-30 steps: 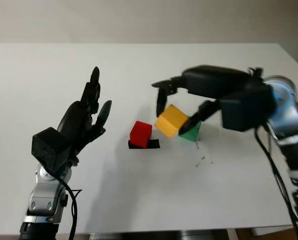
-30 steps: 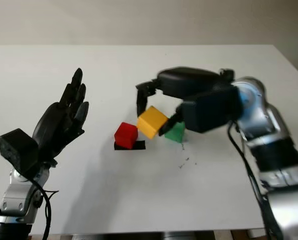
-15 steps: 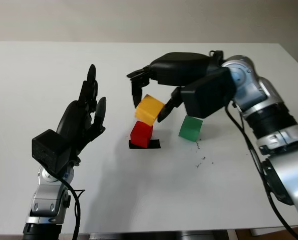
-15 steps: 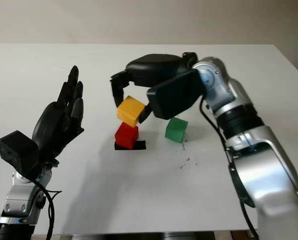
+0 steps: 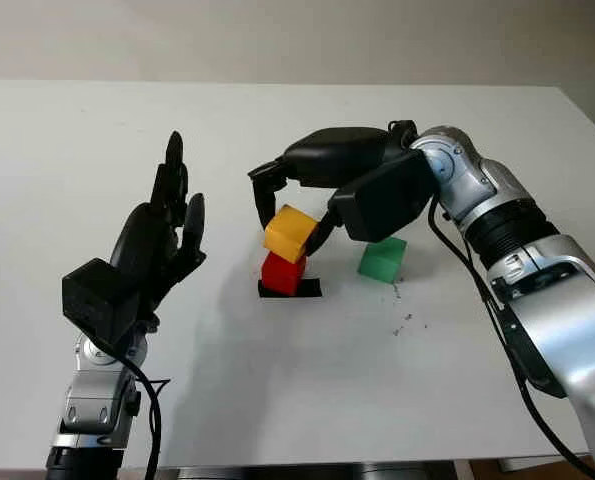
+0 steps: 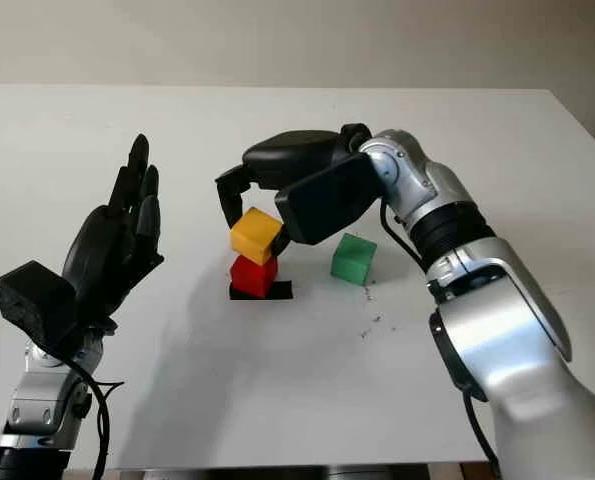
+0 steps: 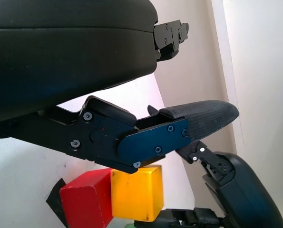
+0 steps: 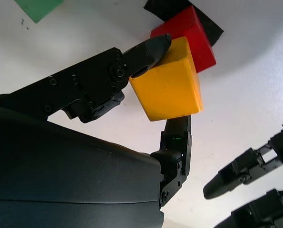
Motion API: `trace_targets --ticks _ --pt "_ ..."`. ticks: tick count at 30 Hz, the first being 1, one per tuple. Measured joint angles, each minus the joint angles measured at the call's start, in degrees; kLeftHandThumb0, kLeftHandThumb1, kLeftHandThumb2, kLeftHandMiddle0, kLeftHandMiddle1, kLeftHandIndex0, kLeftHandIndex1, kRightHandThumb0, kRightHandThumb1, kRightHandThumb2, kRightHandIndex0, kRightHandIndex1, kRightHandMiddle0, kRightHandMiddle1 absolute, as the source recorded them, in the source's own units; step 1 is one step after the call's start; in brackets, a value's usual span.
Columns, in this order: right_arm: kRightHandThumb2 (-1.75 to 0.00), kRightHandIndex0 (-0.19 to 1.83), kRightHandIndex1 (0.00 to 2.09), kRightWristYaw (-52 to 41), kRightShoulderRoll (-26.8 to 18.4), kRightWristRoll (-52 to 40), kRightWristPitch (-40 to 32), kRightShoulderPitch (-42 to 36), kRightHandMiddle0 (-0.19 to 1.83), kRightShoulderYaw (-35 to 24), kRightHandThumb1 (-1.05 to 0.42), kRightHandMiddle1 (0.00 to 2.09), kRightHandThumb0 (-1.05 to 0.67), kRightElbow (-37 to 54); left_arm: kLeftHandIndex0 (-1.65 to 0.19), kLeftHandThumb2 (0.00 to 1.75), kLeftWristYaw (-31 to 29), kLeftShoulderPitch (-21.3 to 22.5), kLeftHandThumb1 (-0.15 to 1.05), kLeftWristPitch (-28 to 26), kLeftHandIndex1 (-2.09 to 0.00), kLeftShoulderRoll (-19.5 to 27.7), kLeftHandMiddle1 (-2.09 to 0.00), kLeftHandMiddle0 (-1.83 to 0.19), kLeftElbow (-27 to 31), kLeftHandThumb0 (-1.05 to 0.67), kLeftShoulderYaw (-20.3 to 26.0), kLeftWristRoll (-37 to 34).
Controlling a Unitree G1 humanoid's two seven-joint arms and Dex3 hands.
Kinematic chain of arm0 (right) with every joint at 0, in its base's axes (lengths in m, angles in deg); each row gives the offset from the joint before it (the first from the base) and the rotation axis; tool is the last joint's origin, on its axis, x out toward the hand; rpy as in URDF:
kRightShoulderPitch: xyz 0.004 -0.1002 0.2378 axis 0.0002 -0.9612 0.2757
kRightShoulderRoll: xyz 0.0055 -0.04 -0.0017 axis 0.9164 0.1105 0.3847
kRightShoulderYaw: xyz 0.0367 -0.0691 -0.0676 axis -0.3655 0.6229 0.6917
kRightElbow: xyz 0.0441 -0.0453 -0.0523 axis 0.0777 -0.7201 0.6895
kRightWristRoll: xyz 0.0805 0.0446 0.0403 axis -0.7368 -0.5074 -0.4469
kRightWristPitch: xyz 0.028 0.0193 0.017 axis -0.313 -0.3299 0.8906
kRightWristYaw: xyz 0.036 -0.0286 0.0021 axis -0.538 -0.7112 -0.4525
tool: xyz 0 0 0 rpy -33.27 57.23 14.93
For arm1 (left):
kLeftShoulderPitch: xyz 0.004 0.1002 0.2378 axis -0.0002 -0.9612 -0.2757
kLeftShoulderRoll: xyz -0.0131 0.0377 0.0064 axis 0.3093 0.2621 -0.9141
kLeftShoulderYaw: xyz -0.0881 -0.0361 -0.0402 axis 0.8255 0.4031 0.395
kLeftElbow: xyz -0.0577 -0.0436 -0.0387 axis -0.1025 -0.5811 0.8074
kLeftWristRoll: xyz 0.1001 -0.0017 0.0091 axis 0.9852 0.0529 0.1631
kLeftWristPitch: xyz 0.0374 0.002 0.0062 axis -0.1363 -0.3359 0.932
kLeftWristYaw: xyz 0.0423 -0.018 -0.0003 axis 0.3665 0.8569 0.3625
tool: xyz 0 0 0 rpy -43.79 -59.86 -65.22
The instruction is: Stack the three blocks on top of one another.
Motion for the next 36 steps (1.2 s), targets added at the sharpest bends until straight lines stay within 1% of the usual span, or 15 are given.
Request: trace_targets --ticks 12,21,36 --pt "-0.06 0.17 0.05 0.1 0.3 0.3 1.0 0.3 0.38 0.5 -0.94 1.42 -0.39 -1.2 0.19 0.73 0.2 0.0 1.05 -0.2 0.0 -0.1 0.0 0.19 0.0 -0.86 0.0 0.1" --pt "-0.06 0.15 0.05 -0.2 0.9 -0.3 1.4 0.4 0.35 0.4 -0.94 1.46 -0.4 -1.6 0.19 0.74 0.3 -0.1 1.05 -0.3 0.0 -0.3 0.0 0.19 0.0 -0.84 -0.2 0.4" --pt "-0.05 0.19 0.06 1.5 1.3 0.4 3.0 0.4 0.35 0.6 -0.94 1.45 -0.4 -2.0 0.19 0.73 0.5 -0.4 1.05 -0.5 0.0 -0.5 0.0 0.19 0.1 -0.84 -0.4 0.9"
